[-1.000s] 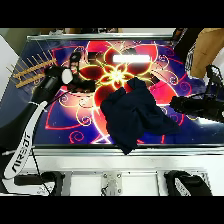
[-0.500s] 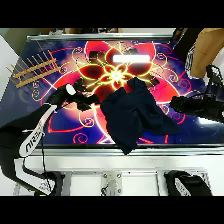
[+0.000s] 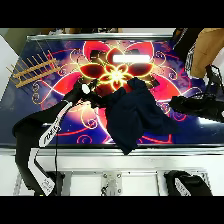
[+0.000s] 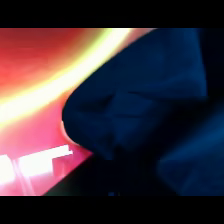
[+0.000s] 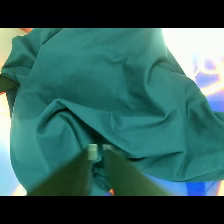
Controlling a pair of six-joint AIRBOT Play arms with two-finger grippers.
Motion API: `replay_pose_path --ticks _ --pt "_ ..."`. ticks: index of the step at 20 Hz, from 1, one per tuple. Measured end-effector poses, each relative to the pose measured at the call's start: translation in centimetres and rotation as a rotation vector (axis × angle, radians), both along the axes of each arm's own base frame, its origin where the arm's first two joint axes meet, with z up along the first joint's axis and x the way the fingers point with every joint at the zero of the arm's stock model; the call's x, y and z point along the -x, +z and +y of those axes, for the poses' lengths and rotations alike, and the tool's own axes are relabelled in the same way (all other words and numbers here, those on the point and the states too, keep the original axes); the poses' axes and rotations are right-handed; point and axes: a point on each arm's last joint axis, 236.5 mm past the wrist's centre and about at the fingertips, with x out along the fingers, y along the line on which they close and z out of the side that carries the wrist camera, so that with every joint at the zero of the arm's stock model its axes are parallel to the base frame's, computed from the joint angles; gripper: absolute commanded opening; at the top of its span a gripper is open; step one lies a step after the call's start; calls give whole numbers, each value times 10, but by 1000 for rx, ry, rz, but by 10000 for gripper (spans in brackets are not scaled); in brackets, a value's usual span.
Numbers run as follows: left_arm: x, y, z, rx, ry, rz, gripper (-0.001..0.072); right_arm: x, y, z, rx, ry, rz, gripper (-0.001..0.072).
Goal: Fold the clothes and pants, and hang the long-sleeved shirts on hangers.
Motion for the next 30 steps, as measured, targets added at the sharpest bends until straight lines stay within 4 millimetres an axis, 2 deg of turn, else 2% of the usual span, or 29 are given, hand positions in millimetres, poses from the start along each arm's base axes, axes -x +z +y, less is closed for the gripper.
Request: replay_pose_path --ticks 2,5,7,10,13,16,22,23,24,25,27,28,29,30 --pt "-10 10 4 11 -6 -20 9 -8 -5 -4 4 -13 3 441" --pt "-31 41 32 5 -3 -92 9 -35 -27 -18 24 -38 18 437" --pt "-38 56 59 -41 -8 -129 10 -57 -54 -31 37 -63 51 438" --pt "-42 72 96 -111 -11 -157 10 -87 -111 -38 33 -59 139 446" --pt "-39 76 114 -149 -21 -150 10 -112 -161 -21 -51 -7 214 446" --pt "-37 76 118 -166 -32 -147 10 -136 -189 13 -178 59 231 446" --pt "-36 78 111 -175 -52 -166 10 -170 -209 80 -284 180 215 437" --pt "-37 78 110 -176 -53 -169 10 -173 -211 88 -286 196 211 376" --pt "-36 78 109 -176 -54 -169 10 -176 -212 94 -288 204 204 97" --pt "-37 78 109 -176 -53 -172 10 -180 -212 98 -289 208 194 15" --pt "-38 80 112 -176 -45 -176 9 -184 -208 101 -281 224 171 14" --pt "-40 87 116 -174 -35 -188 9 -187 -200 99 -275 229 150 13" --pt "-43 99 122 -172 -21 -211 9 -190 -184 95 -261 237 115 13" --pt "-46 118 129 -168 -1 -252 9 -194 -160 89 -237 254 63 13"
